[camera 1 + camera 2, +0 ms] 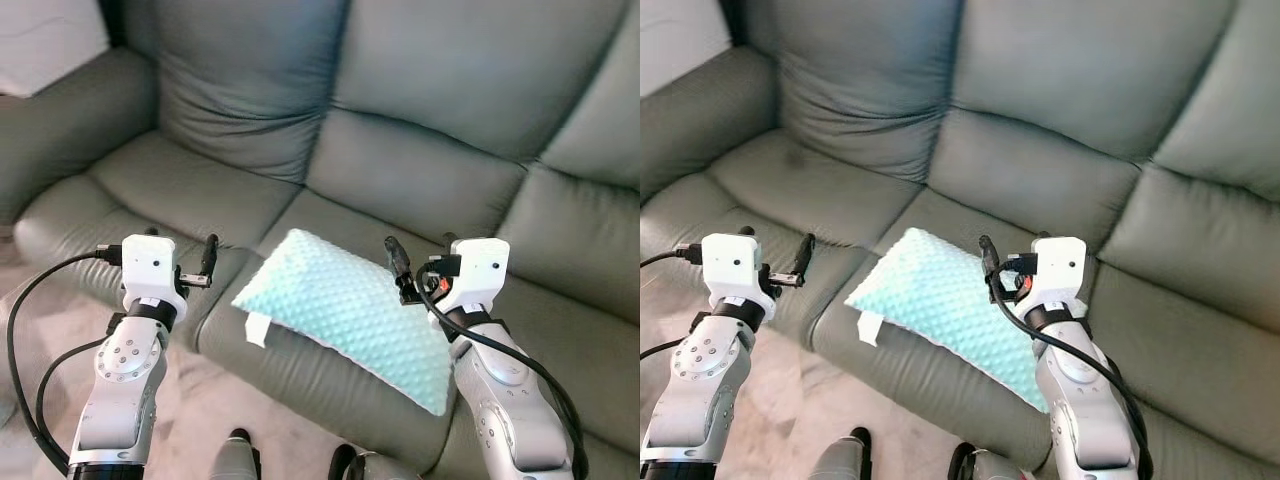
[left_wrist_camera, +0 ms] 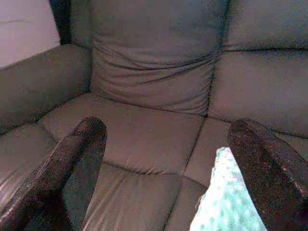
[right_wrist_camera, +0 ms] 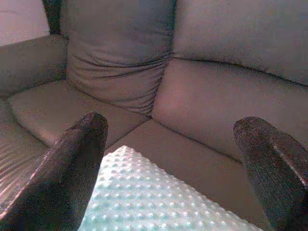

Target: Move the pillow to the sofa

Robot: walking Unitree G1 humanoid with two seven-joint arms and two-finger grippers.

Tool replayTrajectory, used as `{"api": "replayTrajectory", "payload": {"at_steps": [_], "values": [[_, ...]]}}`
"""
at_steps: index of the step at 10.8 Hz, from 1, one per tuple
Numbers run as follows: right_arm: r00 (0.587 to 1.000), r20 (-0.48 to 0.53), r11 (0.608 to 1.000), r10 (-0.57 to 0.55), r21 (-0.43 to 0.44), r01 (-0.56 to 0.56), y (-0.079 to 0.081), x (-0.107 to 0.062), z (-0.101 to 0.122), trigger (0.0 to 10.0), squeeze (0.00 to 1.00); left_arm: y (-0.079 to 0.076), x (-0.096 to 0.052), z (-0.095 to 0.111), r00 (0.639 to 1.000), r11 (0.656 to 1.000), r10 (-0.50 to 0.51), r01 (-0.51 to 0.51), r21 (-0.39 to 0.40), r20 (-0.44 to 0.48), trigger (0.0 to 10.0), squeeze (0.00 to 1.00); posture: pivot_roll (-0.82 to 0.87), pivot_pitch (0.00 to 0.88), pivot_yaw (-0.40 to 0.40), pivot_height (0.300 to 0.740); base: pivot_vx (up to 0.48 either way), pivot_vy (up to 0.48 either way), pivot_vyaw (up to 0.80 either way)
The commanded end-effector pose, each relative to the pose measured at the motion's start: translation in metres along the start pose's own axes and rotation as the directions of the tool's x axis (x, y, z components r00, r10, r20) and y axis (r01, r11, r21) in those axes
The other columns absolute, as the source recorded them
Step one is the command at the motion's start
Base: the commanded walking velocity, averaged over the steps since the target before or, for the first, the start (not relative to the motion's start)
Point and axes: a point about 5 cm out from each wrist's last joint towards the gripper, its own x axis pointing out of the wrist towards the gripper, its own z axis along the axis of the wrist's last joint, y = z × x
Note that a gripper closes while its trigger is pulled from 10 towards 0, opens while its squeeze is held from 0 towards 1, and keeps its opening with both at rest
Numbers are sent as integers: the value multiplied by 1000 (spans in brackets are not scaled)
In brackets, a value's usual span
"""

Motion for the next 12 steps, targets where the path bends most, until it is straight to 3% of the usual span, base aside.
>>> {"api": "replayTrajectory", "payload": {"at_steps": [1,8,12], "values": [[1000,-7,1000,8,-4,-8,0,-2,-1,10000,0,0,-2,-1,1000,1000,3,-3,-3,-10,10000,0,-57,185,-52,740,0,0,800],[1000,-18,1000,16,4,-16,2,-4,-3,10000,0,-3,-4,-3,999,999,-20,18,-46,-34,10000,0,-63,199,-57,740,0,0,800],[999,-26,1000,20,5,-19,2,-5,-4,10000,0,-3,-4,-4,998,998,-22,19,-58,-51,10000,0,-63,204,-58,740,0,0,0]]}}
